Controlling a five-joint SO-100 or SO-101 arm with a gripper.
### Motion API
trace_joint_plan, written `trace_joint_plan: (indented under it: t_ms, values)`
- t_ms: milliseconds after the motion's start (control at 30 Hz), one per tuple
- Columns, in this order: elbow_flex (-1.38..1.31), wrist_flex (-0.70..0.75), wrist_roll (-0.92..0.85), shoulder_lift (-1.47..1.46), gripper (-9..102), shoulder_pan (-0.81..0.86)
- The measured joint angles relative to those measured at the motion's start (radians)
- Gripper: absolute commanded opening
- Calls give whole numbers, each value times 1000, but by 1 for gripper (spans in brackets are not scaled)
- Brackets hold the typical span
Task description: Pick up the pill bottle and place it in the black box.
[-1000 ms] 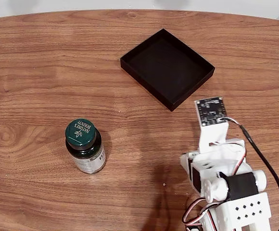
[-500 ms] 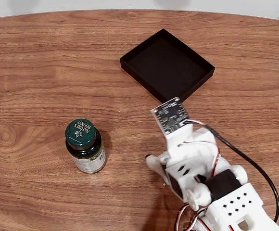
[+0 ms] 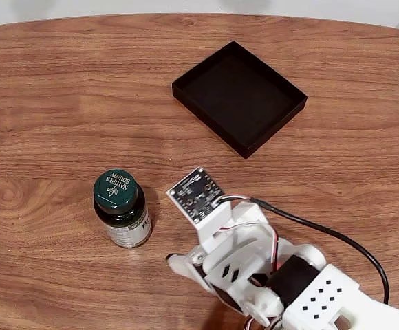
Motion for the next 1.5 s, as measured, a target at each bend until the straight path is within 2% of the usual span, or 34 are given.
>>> trace_joint_plan:
  t_ms: [200,467,700,1167,1500]
  values:
    - [0,-144,-28,-74,41,-52]
    - [0,-364,0,-215,42,-60]
    - [0,-508,57,-293,51,-15]
    - [0,-973,69,-591,53,28]
    - [0,-1157,46,-753,52,-18]
